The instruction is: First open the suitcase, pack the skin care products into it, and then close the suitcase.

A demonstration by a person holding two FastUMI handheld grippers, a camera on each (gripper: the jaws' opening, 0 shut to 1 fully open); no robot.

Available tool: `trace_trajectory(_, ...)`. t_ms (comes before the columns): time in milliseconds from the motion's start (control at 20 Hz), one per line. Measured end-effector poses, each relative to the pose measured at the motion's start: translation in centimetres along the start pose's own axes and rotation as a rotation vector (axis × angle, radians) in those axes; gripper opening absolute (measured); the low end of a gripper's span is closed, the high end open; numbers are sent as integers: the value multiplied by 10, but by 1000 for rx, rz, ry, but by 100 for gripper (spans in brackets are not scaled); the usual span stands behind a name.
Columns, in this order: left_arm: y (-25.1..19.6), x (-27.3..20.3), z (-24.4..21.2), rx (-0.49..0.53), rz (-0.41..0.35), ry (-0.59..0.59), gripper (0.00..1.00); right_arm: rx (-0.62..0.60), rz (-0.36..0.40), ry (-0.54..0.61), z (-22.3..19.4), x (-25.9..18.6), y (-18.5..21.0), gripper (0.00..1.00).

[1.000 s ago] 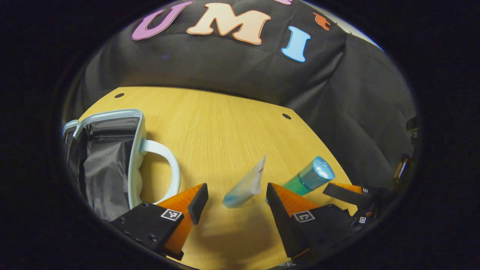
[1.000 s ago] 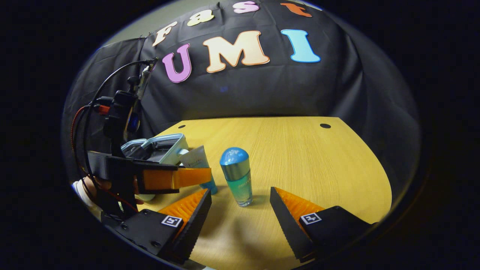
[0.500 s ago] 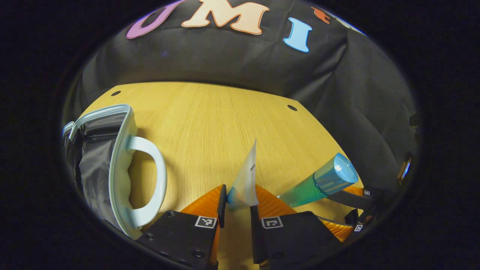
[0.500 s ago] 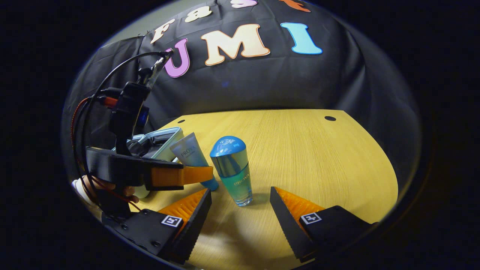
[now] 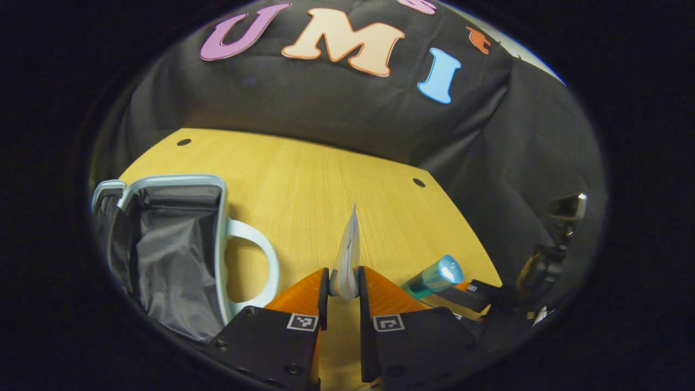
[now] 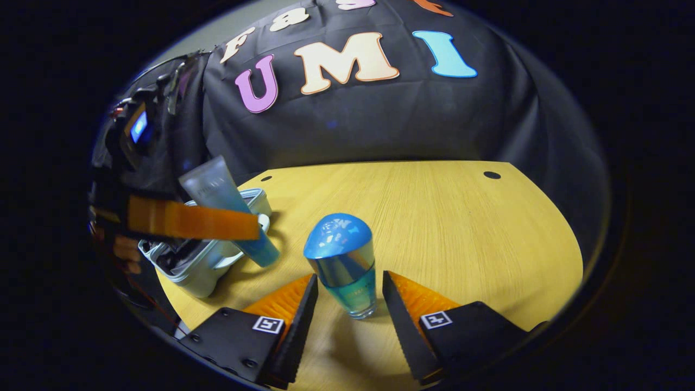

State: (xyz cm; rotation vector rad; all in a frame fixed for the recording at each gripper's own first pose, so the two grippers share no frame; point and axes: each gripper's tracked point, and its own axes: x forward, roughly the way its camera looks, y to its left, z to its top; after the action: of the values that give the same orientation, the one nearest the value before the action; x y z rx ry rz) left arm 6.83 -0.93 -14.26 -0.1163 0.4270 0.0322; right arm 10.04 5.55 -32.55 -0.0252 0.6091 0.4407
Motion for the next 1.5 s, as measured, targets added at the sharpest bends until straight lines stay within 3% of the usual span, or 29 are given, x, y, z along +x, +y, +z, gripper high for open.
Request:
trace_trajectory(100, 10, -23, 16, -12, 14, -24, 22, -15, -19, 0, -2, 4, -3, 73)
trace_trajectory(150, 16, -35, 20, -24, 21, -28, 22, -23, -38, -11, 1, 5, -7, 67)
trace_trajectory(200, 25, -45, 25, -37, 31, -29, 22, -33, -48, -19, 2, 6, -8, 67)
trace_trajectory(250, 37, -55, 26, -46, 44, -25, 22, -44, -56, -21, 1, 8, -8, 53)
trace_trajectory(400, 85, -77, 25, -37, 132, 6, 22, -75, -75, -30, 3, 10, -9, 46)
trace_trajectory(450, 102, -85, 21, -35, 165, 29, 19, -81, -77, -22, 3, 9, -9, 44)
trace_trajectory(600, 138, -93, 8, -63, 206, 116, 22, -82, -82, -9, 4, 5, -4, 45)
trace_trajectory(900, 185, -100, -56, -74, 226, 382, 22, -55, -97, -12, 25, -10, 20, 43)
trace_trajectory(1250, 222, -87, -91, -84, 216, 569, 23, 4, 23, 32, 55, -35, 111, 42)
trace_trajectory(1400, 227, -80, -86, -80, 184, 572, 22, 32, 87, 65, 56, -30, 156, 41)
trace_trajectory(1500, 235, -79, -79, -71, 190, 563, 28, 24, 119, 95, 53, -25, 183, 43)
